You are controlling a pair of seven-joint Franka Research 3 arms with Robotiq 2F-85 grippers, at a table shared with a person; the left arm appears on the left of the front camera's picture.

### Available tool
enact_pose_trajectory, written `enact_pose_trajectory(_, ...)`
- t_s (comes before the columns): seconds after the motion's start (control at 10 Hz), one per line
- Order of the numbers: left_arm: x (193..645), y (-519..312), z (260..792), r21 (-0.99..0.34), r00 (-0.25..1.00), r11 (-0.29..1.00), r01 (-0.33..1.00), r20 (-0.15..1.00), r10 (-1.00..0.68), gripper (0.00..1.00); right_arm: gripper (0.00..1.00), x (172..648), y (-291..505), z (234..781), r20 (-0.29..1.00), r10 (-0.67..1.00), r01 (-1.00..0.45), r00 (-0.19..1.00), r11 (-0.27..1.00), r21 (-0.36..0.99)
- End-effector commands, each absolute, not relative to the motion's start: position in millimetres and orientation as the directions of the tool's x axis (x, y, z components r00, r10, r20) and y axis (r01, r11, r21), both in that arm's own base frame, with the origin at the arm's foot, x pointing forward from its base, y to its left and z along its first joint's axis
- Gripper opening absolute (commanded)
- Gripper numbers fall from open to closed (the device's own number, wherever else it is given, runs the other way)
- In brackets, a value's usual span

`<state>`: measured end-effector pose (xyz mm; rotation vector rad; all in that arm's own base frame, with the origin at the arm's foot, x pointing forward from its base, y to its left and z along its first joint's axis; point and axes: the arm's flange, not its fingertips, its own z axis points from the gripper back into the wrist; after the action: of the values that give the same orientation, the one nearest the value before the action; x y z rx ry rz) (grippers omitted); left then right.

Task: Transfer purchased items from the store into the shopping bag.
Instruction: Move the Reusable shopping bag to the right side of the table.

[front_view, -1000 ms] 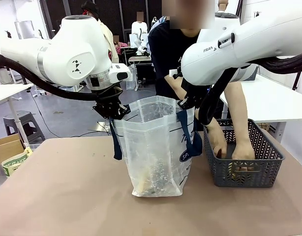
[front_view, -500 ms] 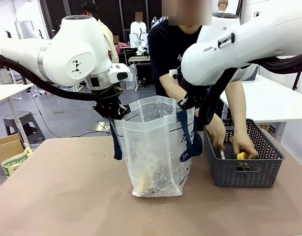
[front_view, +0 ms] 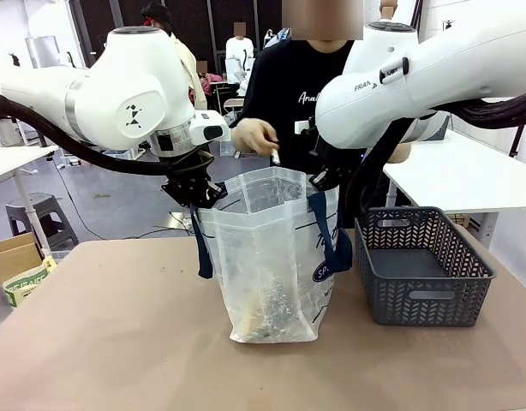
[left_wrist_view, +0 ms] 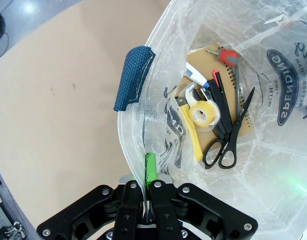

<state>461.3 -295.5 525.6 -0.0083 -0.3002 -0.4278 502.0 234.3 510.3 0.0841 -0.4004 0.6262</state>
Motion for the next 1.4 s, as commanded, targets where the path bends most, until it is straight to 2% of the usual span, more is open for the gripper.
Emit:
enact_pose_trajectory(0.0,461.5,-294.3,525.7,0.055,0.867,0.911,0.408,0.289,-0.405,0.00,0.00,502.2,233.3,509.8,0.389,0.552,-0.584,0.738,0.811,-0.043)
enact_pose_trajectory(1.3,461.5,-294.3,525.7,0.055,0.867,0.911,0.408,0.289,-0.405,0.00,0.00,502.2,233.3,509.8,0.389,0.552,-0.584,0.738,0.811,-0.043)
